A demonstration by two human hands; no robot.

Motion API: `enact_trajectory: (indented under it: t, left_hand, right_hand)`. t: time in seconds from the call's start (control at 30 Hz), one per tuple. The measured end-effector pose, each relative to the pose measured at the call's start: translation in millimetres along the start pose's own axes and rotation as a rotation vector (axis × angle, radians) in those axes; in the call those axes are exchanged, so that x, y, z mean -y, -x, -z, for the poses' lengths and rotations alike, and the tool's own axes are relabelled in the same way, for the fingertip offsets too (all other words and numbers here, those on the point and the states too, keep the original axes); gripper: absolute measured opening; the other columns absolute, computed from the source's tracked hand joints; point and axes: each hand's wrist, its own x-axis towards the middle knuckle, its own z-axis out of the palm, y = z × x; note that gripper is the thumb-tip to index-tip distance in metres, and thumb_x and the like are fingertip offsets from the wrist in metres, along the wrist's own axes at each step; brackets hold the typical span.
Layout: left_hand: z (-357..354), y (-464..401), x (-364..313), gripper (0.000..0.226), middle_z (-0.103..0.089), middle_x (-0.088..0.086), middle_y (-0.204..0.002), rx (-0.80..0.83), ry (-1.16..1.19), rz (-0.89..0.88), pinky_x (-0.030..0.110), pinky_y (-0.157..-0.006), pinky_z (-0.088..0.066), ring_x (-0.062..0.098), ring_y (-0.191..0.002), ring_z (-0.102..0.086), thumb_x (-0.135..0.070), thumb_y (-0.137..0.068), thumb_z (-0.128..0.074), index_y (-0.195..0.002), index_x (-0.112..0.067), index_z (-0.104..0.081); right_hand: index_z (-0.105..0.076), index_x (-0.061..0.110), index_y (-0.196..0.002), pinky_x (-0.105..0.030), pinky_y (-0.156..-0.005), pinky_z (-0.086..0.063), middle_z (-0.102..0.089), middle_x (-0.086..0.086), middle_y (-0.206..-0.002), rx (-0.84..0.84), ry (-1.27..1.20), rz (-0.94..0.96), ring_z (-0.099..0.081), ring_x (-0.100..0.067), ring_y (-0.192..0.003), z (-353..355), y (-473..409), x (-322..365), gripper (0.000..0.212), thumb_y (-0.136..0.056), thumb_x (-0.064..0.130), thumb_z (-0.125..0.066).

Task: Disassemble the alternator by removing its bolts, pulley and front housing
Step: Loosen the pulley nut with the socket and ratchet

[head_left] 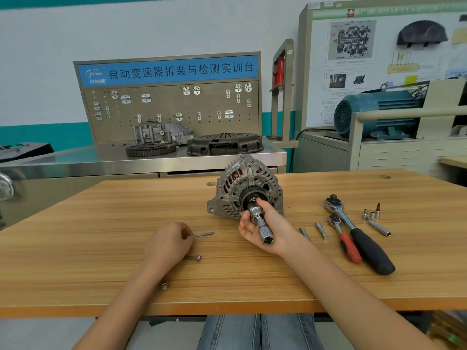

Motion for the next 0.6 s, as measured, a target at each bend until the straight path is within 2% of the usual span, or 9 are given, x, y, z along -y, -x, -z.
enact_trajectory:
  t: [0.17, 0.23, 0.3, 0.37, 0.4, 0.43, 0.5, 0.53, 0.6]
  left_hand:
    - [0.9, 5.6, 10.6, 0.019, -0.065, -0.003, -0.104, -0.019, 0.178, -0.113, 0.033, -0.089, -0.047, 0.015, -0.099, -0.057, -0.033, -0.093, -0.053, -0.103, -0.023, -0.066]
    - [6.6, 14.4, 16.9, 0.042, -0.056, -0.008, -0.124, 0.043, 0.262, -0.213, 0.030, -0.098, -0.040, 0.009, -0.113, -0.050, -0.051, -0.092, -0.046, -0.122, -0.024, -0.057]
    - [10.4, 27.4, 19.7, 0.077, -0.034, -0.018, -0.138, 0.221, 0.241, -0.301, 0.030, -0.109, -0.029, 0.003, -0.128, -0.033, -0.078, -0.080, -0.037, -0.142, -0.031, -0.035]
    - [7.8, 35.1, 18.6, 0.100, -0.022, -0.022, -0.142, 0.316, 0.130, -0.335, 0.033, -0.115, -0.023, 0.000, -0.135, -0.021, -0.091, -0.065, -0.029, -0.147, -0.035, -0.020]
    - [5.5, 34.4, 16.9, 0.101, -0.023, -0.021, -0.142, 0.307, 0.099, -0.335, 0.033, -0.115, -0.024, 0.001, -0.135, -0.023, -0.091, -0.065, -0.028, -0.148, -0.033, -0.022]
    - [3.2, 31.6, 13.8, 0.095, -0.029, -0.019, -0.141, 0.276, 0.086, -0.340, 0.032, -0.113, -0.028, 0.003, -0.133, -0.029, -0.087, -0.070, -0.032, -0.146, -0.029, -0.027]
    - [-4.8, 22.9, 6.9, 0.066, -0.047, -0.011, -0.132, 0.155, 0.074, -0.353, 0.029, -0.104, -0.036, 0.007, -0.120, -0.044, -0.067, -0.085, -0.044, -0.135, -0.023, -0.046]
    - [-8.9, 17.3, 3.3, 0.051, -0.054, -0.007, -0.121, 0.077, 0.074, -0.343, 0.026, -0.097, -0.040, 0.008, -0.111, -0.049, -0.057, -0.089, -0.048, -0.125, -0.021, -0.054]
    - [-15.7, 6.2, -4.7, 0.034, -0.058, -0.006, -0.098, -0.041, 0.098, -0.281, 0.025, -0.079, -0.043, 0.010, -0.092, -0.054, -0.051, -0.089, -0.051, -0.102, -0.021, -0.060]
  right_hand:
    - [-0.046, 0.000, -0.124, -0.027, -0.048, -0.053, -0.057, -0.008, -0.058, 0.003, -0.005, -0.004, -0.058, -0.016, -0.045, 0.8, -1.3, 0.1, 0.046, -0.094, 0.033, -0.054]
    - [-0.048, 0.000, -0.118, -0.027, -0.048, -0.053, -0.057, -0.008, -0.058, 0.004, -0.005, -0.006, -0.058, -0.016, -0.045, 1.2, -0.9, -0.1, 0.042, -0.093, 0.033, -0.054]
    - [-0.050, 0.001, -0.109, -0.027, -0.048, -0.053, -0.057, -0.008, -0.058, 0.012, -0.001, -0.005, -0.058, -0.016, -0.045, 1.2, -0.2, 0.3, 0.035, -0.093, 0.033, -0.054]
    - [-0.051, 0.002, -0.104, -0.027, -0.048, -0.053, -0.057, -0.008, -0.059, 0.012, 0.003, -0.002, -0.058, -0.015, -0.045, 0.9, 0.3, 0.1, 0.033, -0.094, 0.033, -0.054]
    - [-0.051, 0.001, -0.106, -0.027, -0.048, -0.053, -0.057, -0.008, -0.058, 0.011, 0.006, -0.002, -0.058, -0.015, -0.045, 0.6, 0.3, -0.1, 0.034, -0.094, 0.033, -0.054]
    - [-0.050, 0.001, -0.110, -0.027, -0.048, -0.054, -0.057, -0.008, -0.058, 0.009, 0.008, -0.001, -0.058, -0.015, -0.045, 0.9, 0.0, -0.3, 0.036, -0.094, 0.033, -0.054]
    - [-0.048, 0.000, -0.117, -0.027, -0.049, -0.054, -0.057, -0.008, -0.057, 0.005, 0.010, 0.001, -0.058, -0.015, -0.045, 1.8, -1.0, -0.5, 0.041, -0.094, 0.033, -0.053]
    - [-0.048, 0.000, -0.118, -0.026, -0.049, -0.054, -0.057, -0.008, -0.057, 0.005, 0.010, -0.001, -0.058, -0.015, -0.044, 1.5, -1.3, -0.5, 0.042, -0.094, 0.033, -0.053]
    - [-0.047, 0.000, -0.119, -0.026, -0.049, -0.054, -0.057, -0.008, -0.057, 0.004, 0.011, -0.002, -0.058, -0.015, -0.045, 1.2, -1.8, -0.6, 0.043, -0.094, 0.033, -0.054]
